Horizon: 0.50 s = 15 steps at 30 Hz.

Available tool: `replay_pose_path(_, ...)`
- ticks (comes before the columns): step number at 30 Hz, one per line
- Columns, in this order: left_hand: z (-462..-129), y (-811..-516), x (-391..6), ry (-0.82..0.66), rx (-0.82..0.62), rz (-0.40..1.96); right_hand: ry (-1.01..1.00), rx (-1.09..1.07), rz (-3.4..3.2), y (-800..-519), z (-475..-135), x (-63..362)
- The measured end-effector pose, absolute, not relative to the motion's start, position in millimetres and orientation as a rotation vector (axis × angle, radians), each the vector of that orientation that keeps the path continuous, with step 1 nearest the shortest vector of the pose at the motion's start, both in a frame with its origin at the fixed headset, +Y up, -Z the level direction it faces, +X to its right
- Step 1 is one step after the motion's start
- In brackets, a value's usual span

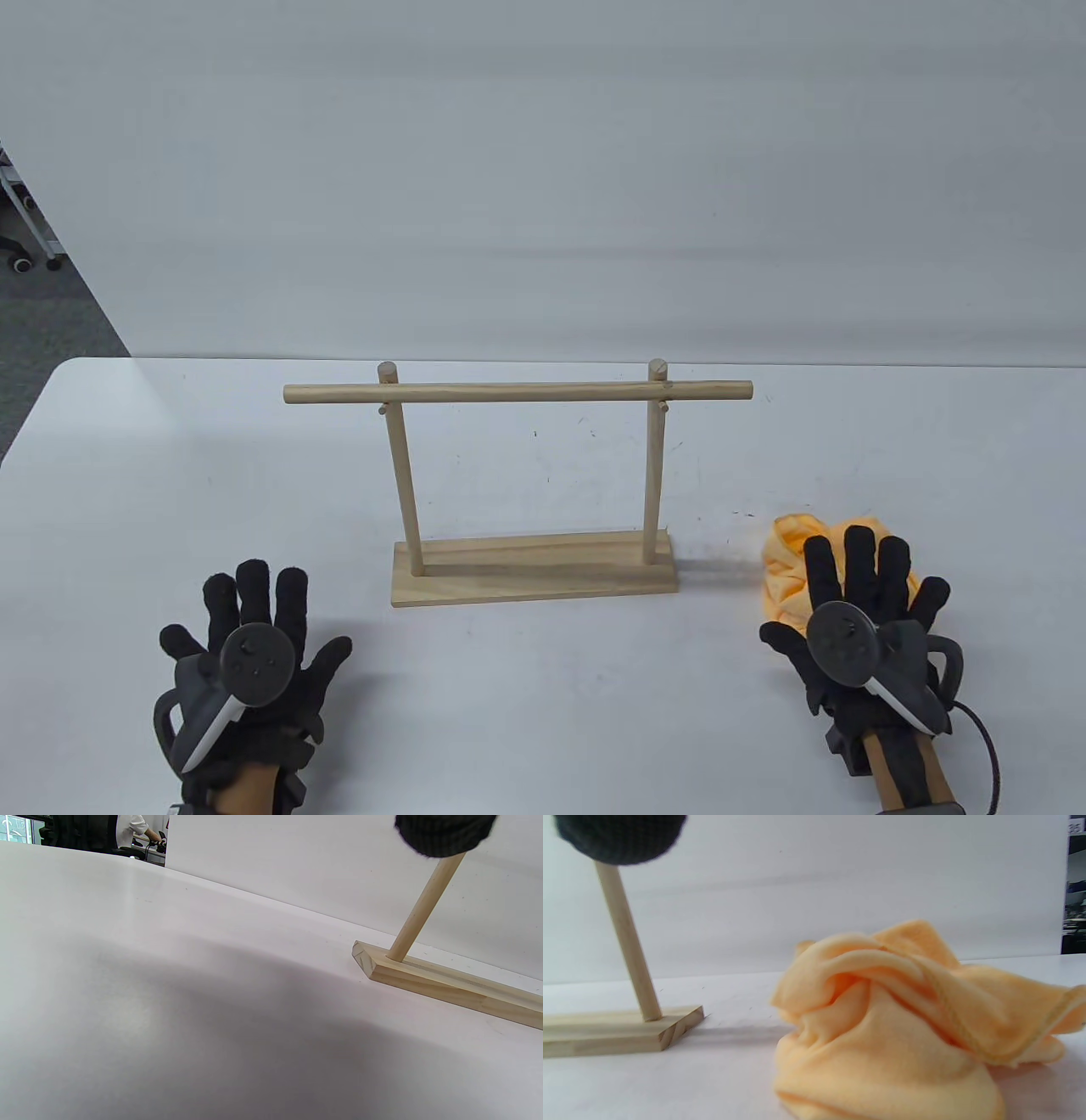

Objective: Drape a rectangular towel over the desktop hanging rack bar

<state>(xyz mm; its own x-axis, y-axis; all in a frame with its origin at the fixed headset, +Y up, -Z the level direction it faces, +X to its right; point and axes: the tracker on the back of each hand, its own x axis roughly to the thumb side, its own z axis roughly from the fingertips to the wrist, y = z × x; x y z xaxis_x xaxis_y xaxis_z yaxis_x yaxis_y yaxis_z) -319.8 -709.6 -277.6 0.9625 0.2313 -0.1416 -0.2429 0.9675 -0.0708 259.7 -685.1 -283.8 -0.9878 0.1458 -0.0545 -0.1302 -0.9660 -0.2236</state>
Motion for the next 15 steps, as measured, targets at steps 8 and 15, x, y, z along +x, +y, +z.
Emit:
replay_pose_path(8,-281,-713,-318,0.128,-0.104,0.249,-0.578,-0.381,2.91,-676,-278,301)
replay_pose_path(15,-286,-718,-309,0.115,-0.127,0.245,-0.359,-0.526,2.996,-707,-298,310)
